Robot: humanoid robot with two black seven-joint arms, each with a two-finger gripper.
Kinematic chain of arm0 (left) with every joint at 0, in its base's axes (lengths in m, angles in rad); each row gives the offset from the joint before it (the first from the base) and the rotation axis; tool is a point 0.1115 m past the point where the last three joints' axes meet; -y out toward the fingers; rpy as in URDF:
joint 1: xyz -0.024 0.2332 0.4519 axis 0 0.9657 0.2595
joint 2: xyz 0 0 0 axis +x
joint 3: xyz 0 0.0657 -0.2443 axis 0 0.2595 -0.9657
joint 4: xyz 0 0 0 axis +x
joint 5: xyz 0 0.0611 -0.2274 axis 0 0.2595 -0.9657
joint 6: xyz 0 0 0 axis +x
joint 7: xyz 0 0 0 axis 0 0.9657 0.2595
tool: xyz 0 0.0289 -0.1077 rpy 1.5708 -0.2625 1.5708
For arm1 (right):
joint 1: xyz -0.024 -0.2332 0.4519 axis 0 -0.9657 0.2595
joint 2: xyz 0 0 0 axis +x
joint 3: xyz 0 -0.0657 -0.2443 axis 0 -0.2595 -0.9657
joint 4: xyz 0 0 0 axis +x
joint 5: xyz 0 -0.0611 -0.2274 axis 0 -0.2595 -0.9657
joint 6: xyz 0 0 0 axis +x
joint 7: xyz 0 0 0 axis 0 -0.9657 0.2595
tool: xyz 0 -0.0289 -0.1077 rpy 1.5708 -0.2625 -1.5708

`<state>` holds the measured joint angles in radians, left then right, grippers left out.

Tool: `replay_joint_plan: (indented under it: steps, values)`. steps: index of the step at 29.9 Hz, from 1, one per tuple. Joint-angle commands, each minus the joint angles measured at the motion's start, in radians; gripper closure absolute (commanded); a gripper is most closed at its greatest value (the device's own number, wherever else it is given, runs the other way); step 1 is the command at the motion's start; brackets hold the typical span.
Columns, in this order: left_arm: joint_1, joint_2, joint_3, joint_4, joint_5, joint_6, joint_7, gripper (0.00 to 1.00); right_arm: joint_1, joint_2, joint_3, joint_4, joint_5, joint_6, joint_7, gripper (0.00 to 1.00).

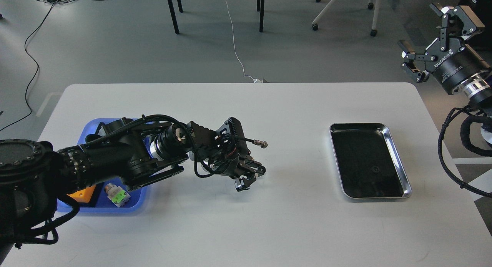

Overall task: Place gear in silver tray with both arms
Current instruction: 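Open the left gripper to set the gear on the table, then raise the left arm away and bring the right arm in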

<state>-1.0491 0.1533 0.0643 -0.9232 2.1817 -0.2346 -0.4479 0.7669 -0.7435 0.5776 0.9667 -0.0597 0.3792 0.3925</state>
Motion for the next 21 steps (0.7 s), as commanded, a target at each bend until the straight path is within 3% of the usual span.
replay_joint_plan:
  steps: [1,5,9,10,13,16,21]
  values:
    - [0.0,0.006,-0.001,-0.008,0.0,0.003,0.0,0.44,0.002,0.001,0.001,-0.002,0.001,-0.008,-0.003,0.02]
    - [-0.003,0.04,-0.023,-0.009,-0.006,0.011,-0.008,0.33,0.006,0.0,0.001,-0.002,0.001,-0.009,-0.003,0.02]
    - [-0.003,0.04,-0.023,-0.009,-0.006,0.011,-0.008,0.33,0.006,0.0,0.001,-0.002,0.001,-0.009,-0.003,0.02]
    - [-0.017,0.139,-0.141,-0.02,-0.312,0.039,-0.015,0.18,0.044,-0.013,-0.034,0.015,-0.027,-0.005,-0.004,0.02]
    - [-0.016,0.207,-0.266,-0.02,-0.639,0.038,-0.04,0.04,0.153,-0.03,-0.14,0.02,-0.071,0.0,-0.003,0.02]
    - [-0.016,0.274,-0.38,-0.02,-1.004,0.027,-0.041,0.02,0.285,-0.027,-0.312,0.018,-0.078,0.0,0.002,0.02]
    - [-0.014,0.402,-0.409,-0.008,-1.448,0.004,-0.041,0.02,0.555,0.01,-0.606,0.013,-0.095,0.004,0.003,0.02]
